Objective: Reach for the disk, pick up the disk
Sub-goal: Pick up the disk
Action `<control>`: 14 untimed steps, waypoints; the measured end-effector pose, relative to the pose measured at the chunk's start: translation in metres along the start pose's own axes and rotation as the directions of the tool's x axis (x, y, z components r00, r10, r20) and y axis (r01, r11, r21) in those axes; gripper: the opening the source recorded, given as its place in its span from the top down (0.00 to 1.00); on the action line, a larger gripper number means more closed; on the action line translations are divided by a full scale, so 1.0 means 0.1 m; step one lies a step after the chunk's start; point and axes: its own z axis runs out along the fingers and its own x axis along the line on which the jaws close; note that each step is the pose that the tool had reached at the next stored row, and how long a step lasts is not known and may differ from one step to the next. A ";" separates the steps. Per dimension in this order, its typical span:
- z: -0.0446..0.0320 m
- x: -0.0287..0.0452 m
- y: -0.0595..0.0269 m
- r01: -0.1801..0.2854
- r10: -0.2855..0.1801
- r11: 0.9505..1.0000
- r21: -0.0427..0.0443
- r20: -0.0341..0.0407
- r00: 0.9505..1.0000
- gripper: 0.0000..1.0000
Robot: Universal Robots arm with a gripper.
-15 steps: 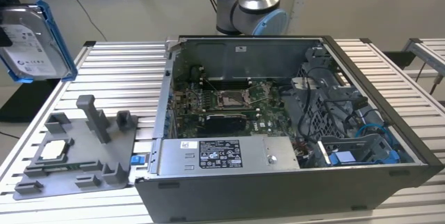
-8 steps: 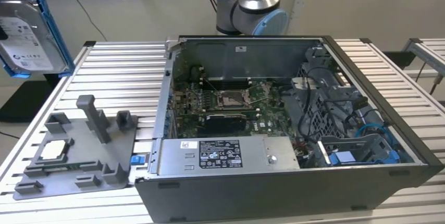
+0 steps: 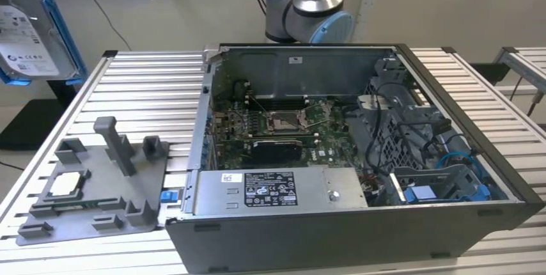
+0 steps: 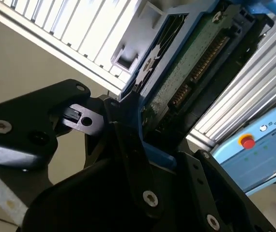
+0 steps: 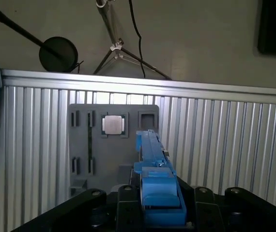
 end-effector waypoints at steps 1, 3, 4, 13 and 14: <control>-0.022 -0.001 0.000 0.000 0.000 1.000 0.000 0.000 1.000 1.00; -0.065 -0.002 0.000 0.000 0.000 1.000 0.000 0.000 1.000 1.00; -0.086 -0.003 -0.001 0.000 0.000 1.000 0.000 0.000 1.000 1.00; -0.123 -0.005 -0.002 0.000 0.000 1.000 0.000 0.001 1.000 1.00; -0.123 -0.004 -0.010 0.000 0.000 1.000 0.000 0.001 1.000 1.00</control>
